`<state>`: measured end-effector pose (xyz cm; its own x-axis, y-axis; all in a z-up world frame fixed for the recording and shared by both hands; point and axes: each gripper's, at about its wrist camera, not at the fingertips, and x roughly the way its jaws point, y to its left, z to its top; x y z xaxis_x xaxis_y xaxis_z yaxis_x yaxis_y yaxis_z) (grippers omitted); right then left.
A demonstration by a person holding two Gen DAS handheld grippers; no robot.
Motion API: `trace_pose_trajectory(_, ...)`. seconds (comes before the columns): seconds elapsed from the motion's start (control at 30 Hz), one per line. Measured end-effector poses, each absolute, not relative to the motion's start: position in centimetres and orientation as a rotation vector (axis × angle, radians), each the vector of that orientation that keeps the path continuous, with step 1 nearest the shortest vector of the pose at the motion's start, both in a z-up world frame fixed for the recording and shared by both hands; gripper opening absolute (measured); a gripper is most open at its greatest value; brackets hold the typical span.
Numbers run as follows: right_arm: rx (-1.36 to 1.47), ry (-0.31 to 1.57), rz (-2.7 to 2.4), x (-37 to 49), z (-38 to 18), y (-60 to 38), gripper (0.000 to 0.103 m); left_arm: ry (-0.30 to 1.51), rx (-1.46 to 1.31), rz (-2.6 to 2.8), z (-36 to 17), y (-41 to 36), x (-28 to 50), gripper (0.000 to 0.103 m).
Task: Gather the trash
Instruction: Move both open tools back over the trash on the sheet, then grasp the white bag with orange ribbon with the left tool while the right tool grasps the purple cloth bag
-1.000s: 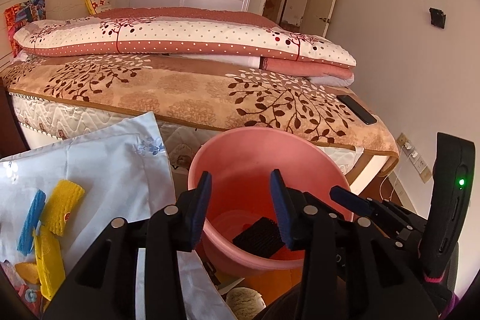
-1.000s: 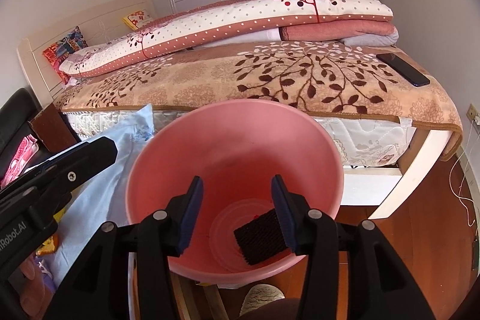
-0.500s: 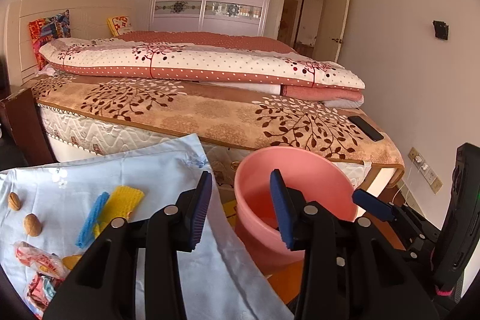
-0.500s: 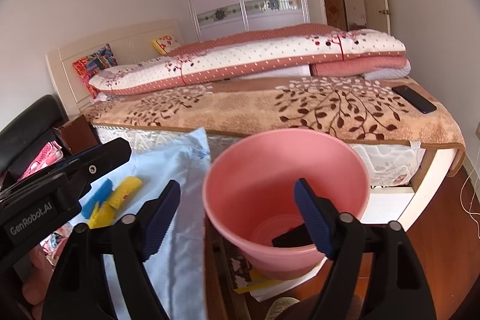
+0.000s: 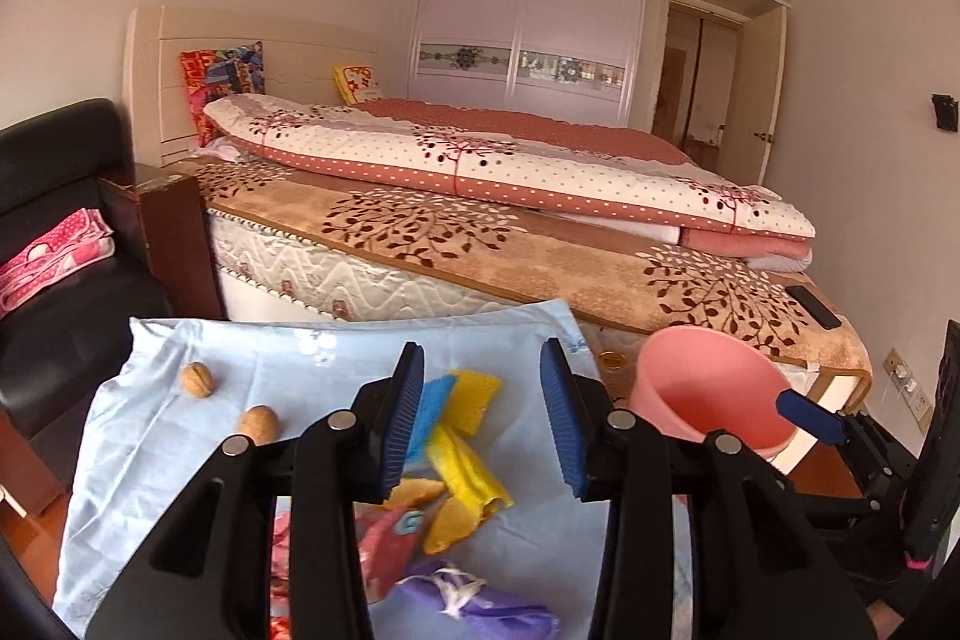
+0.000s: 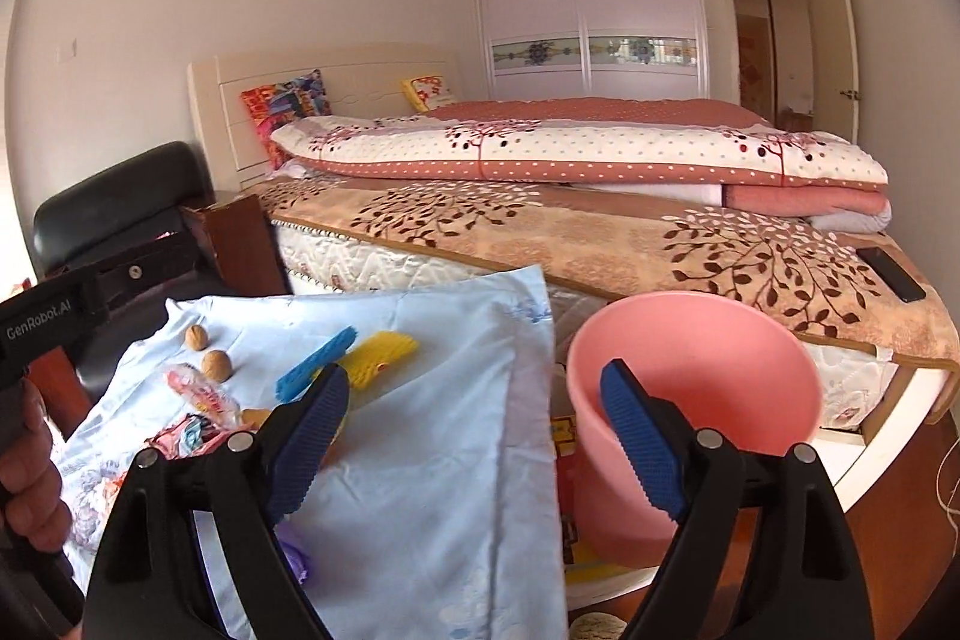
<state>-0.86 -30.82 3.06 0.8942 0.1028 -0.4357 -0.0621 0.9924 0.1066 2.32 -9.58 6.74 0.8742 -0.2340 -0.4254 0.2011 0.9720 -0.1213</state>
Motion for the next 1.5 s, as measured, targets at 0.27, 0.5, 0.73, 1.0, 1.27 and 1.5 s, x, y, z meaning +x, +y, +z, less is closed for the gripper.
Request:
trace_pose_trajectory(0.27, 0.049, 0.518, 0.174, -0.6, 2.1, -27.2, 0.084, 0.506, -0.098, -0.087, 4.8, -1.8, 0.3, 0.041)
trace_pose_trajectory(0.5, -0.029, 0.565, 0.264, -1.0, 0.3, -24.0, 0.078, 0.575, -0.111, -0.04, 2.4, 2.5, -1.7, 0.041)
trace_pose_trajectory(0.73, -0.048, 0.664, 0.356, -0.5, -1.7, -22.3, 0.07, 0.681, -0.114, -0.092, -0.3, 3.3, -3.3, 0.041)
trace_pose_trajectory(1.0, -0.046, 0.719, 0.408, -0.5, -3.1, -21.7, 0.07, 0.821, -0.14, -0.177, -2.9, 2.6, -3.5, 0.041)
trace_pose_trajectory(1.27, -0.04, 0.757, 0.439, -0.3, -3.9, -21.3, 0.07, 0.881, -0.111, -0.232, -4.1, 1.0, -3.7, 0.042)
trace_pose_trajectory(1.5, -0.066, 0.789, 0.457, 0.0, -4.8, -20.6, 0.07, 0.893, -0.097, -0.245, -4.5, 0.5, -3.7, 0.042)
